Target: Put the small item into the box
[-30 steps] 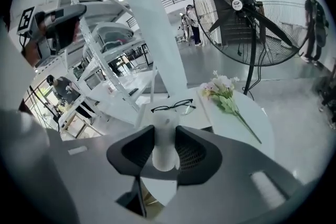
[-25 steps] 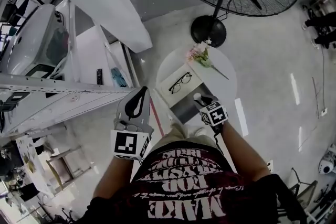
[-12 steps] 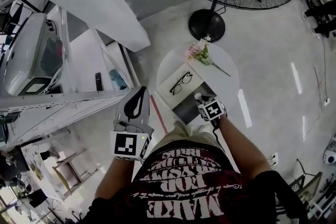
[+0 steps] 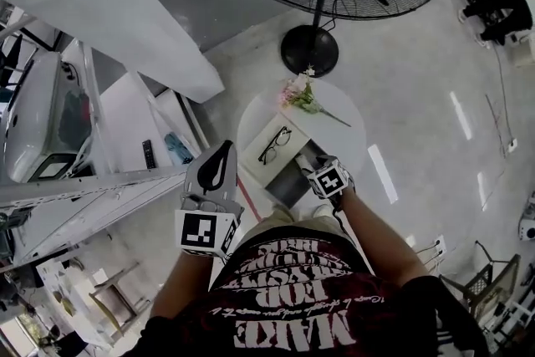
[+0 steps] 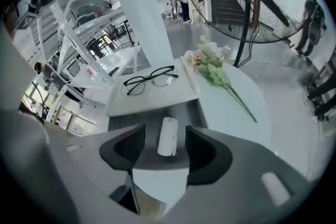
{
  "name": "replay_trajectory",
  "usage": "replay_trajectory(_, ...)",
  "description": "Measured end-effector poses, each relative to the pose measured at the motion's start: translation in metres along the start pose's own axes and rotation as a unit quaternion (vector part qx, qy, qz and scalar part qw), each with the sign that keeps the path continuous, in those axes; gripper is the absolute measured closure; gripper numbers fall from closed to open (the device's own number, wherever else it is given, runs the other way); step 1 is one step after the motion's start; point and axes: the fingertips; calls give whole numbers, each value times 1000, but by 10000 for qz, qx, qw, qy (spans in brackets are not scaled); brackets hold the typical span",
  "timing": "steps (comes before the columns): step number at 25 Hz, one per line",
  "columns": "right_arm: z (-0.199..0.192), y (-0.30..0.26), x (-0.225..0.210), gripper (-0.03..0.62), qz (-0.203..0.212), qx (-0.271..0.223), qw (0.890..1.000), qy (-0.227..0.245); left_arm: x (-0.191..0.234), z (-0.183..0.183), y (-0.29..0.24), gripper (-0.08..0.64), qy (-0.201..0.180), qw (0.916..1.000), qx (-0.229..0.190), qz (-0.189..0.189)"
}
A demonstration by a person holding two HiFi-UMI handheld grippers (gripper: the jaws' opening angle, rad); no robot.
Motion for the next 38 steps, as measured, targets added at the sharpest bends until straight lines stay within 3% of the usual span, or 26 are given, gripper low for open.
replay_trajectory(3,7,27,0,322,71,-338,9992,-200,-13,7,-9,560,-61,9995,-99,-279)
replay_trajectory(6,27,65,0,364,63,-1024,9938,-423,-25,20,-16,560,-28,9985,-188,-516)
replay_trajectory(11,76,156,-20,563,-971,-2522,9628,-65,-40,36,-27,560,28,9957,-390,-838)
replay_trajectory(19,130,251,-17,563,-1535,-3398,9278,142,-40,53,-18,560,50,9940,-527,-958)
replay_trajectory(24,159,300,-14,565,-1664,-3739,9123,136,-32,60,-5,560,-18,9941,-570,-927)
replay_trajectory(31,199,368,-8,565,-1946,-4083,8905,495,-26,78,7,560,-178,9937,-702,-859)
replay_trajectory(36,232,419,12,565,-2110,-4533,8629,732,-23,90,13,560,-352,9927,-805,-826)
replay_trajectory(38,240,425,16,565,-2103,-4634,8570,813,-21,94,15,560,-378,9932,-781,-778)
Point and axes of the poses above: the fingertips, and each gripper's own axes: y backward along the fingers, x to its left, z out of its top, and after that the axes turned 15 degrees about y, right-handed
